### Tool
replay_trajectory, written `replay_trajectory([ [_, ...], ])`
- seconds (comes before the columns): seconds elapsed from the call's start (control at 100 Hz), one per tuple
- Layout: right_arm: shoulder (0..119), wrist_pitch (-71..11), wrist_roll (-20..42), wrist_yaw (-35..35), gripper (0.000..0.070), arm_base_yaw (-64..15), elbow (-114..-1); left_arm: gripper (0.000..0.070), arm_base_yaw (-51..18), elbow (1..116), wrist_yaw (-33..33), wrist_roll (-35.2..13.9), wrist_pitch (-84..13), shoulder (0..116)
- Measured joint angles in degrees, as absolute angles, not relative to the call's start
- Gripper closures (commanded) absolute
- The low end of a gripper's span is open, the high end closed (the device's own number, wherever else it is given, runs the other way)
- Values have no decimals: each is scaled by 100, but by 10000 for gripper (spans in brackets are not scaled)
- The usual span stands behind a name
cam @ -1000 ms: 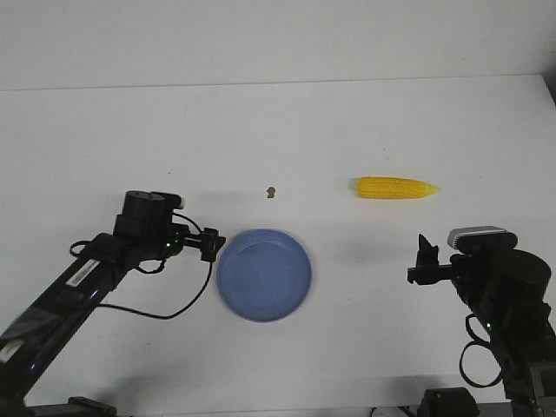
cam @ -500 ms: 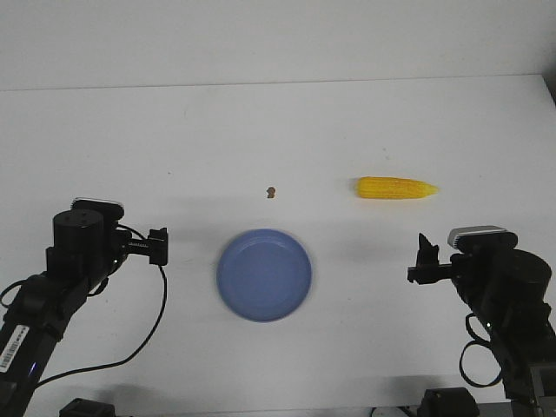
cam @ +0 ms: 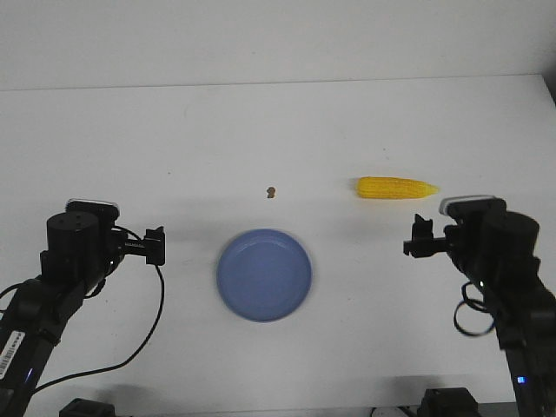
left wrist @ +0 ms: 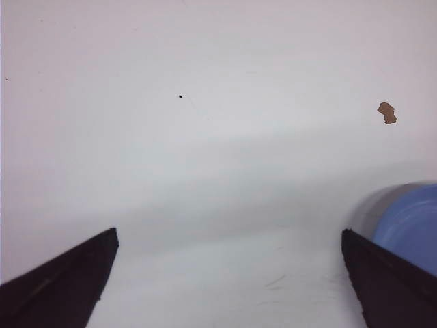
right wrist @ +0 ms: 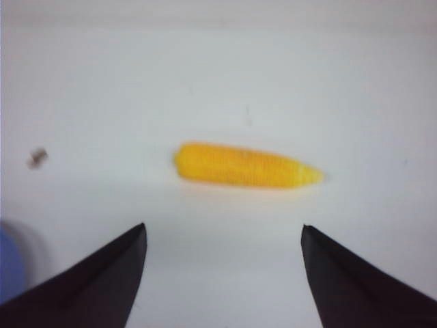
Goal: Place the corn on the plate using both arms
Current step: 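Reach the right gripper to the yellow corn cob and grasp it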
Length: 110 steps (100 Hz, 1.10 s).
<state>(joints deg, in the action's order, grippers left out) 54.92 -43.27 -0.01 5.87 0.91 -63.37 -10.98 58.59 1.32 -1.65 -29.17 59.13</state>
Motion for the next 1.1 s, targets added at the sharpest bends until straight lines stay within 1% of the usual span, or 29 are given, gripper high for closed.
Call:
replay_trajectory([
  [0.14, 6849, -4654, -425, 585, 214, 117, -7061, 0, -1098, 5859, 132, -224, -2917, 5913],
  [0.35, 8538, -4827, -1177, 600, 204, 117, -8278, 0, -1098, 5859, 132, -246, -2915, 5913],
  [0.53, 9620, -4921, -1863, 613, 195, 106, -8698, 0, -1098, 5859, 139, -268, -2912, 5913],
  [0.71, 10029, -4890, -2405, 875, 144, 80, -8702, 0, -1098, 5859, 139, -301, -2910, 5913],
  [0.91, 10066, -4770, -2829, 926, 143, 36, -8713, 0, -1098, 5859, 139, -314, -2910, 5913],
  [1.1, 10175, -4547, -3052, 897, 140, 36, -8720, 0, -1098, 5859, 139, -357, -2867, 5913],
])
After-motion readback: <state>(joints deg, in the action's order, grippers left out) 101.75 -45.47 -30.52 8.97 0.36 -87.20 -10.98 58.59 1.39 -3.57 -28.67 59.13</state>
